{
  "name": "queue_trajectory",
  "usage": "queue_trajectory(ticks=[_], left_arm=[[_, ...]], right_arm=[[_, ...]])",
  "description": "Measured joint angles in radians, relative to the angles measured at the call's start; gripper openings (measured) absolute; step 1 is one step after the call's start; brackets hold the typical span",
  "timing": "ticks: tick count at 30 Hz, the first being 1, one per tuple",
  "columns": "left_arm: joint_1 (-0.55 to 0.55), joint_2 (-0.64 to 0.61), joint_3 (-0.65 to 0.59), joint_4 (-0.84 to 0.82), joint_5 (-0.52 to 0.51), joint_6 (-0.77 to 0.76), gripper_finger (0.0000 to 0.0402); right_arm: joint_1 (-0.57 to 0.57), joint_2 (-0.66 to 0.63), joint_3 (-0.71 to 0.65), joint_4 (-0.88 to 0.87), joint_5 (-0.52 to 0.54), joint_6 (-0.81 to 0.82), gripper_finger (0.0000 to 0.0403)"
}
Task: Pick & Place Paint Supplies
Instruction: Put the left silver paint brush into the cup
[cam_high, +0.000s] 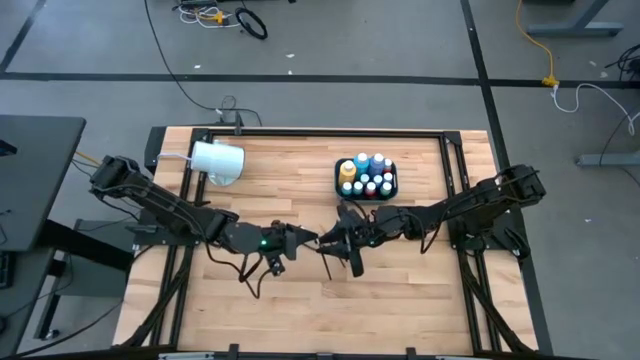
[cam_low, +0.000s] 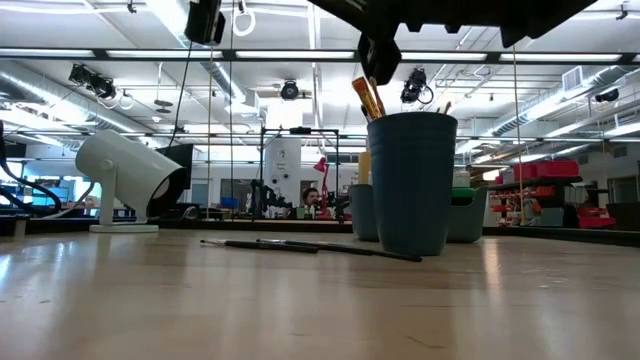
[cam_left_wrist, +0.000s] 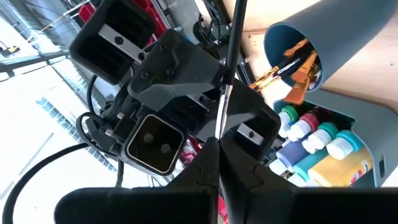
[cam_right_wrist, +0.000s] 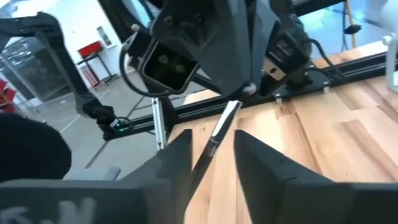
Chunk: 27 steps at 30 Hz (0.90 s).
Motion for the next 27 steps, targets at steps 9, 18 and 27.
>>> queue_trajectory(ticks=[9,18,27], left_arm=[[-0.001,-0.002,0.001,-0.004,0.026,-0.141,0.0015],[0.0,-0.002,0.001,0.001,0.048,-0.395,0.0035],[0.0,-0.002,0.0,0.021,0.004,-0.584,0.0041]], right_arm=[[-0.004,0.0,-0.001,-0.01,-0.037,-0.081,0.0012],[-0.012,-0.033,-0.001,-0.062,-0.033,-0.094,0.0014],[0.001,-0.246,-0.001,-0.405,0.221,-0.231,0.0015]])
